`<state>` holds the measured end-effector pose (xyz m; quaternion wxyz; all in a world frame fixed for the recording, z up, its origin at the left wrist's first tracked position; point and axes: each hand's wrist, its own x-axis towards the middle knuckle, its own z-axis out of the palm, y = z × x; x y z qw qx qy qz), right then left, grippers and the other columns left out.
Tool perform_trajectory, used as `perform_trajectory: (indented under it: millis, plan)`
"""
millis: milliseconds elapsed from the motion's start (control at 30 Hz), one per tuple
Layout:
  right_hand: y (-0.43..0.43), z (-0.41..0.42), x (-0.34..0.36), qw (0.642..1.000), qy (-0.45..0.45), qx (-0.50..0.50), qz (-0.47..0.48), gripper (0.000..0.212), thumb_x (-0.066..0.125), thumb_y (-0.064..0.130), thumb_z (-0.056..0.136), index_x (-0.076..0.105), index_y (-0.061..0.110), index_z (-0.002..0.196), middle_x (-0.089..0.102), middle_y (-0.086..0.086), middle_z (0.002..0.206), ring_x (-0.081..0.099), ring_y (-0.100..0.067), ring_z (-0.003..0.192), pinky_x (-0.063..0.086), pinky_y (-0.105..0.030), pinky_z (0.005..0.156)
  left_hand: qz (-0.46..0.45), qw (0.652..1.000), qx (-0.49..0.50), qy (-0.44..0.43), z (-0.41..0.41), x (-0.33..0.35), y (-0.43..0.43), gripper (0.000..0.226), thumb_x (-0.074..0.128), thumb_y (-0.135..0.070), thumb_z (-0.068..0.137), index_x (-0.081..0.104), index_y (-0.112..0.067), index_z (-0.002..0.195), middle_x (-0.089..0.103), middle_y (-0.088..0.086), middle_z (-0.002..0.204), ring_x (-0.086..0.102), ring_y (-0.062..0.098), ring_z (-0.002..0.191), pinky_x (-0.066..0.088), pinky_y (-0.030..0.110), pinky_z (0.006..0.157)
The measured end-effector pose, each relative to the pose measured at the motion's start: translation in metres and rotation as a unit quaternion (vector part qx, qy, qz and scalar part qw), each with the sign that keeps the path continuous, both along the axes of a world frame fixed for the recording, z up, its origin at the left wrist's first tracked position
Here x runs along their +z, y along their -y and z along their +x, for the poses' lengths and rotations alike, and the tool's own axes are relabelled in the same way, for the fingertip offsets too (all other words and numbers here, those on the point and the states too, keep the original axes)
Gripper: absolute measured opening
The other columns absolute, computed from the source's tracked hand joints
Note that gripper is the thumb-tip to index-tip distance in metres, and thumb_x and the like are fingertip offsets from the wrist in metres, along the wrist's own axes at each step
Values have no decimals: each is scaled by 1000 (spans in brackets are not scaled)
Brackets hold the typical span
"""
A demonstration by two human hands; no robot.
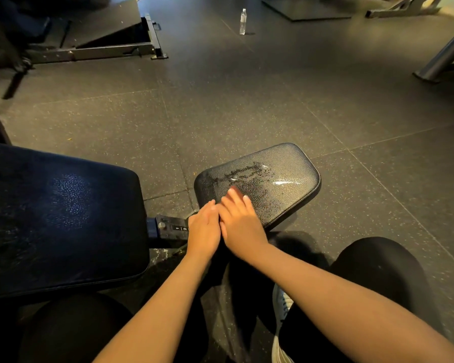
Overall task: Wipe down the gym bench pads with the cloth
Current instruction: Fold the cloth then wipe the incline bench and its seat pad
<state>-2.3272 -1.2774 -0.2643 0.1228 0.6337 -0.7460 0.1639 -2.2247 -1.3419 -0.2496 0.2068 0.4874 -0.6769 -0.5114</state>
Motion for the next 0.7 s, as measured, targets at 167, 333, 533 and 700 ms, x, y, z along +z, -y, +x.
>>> perform_trajectory:
  millis: [167, 333, 533, 700]
  plan:
    - [9, -43, 15, 1000, 4, 13, 1, 36, 72, 15, 86, 61, 18, 120, 61, -3, 133, 39, -33, 143, 29, -56, 116, 19, 1000, -10, -11, -4, 2, 7, 56, 13, -26, 107, 42, -6, 151, 39, 13, 158, 26, 22, 150, 14, 35, 122]
    - [26, -30, 16, 995, 27, -83, 38, 42, 64, 14, 91, 55, 12, 132, 47, -10, 149, 18, -36, 151, 19, -54, 122, -17, 999, -35, 12, -3, -2, 24, 50, 23, -26, 110, 44, -7, 150, 41, 9, 157, 34, 19, 147, 19, 32, 123]
    - [37, -37, 12, 991, -12, 53, 120, 45, 66, 17, 91, 55, 19, 134, 47, -2, 150, 23, -30, 150, 26, -49, 120, -11, 999, -28, 15, -5, -8, 38, 59, 27, -45, 102, 58, -13, 141, 54, 10, 147, 45, 26, 137, 29, 45, 119]
    - [52, -43, 25, 994, 27, -80, 69, 43, 66, 15, 91, 55, 16, 133, 47, -5, 150, 19, -34, 151, 19, -50, 122, 21, 1000, -4, -14, -6, -12, 38, 51, 27, -39, 105, 50, -25, 147, 46, 1, 154, 35, 19, 144, 25, 41, 122]
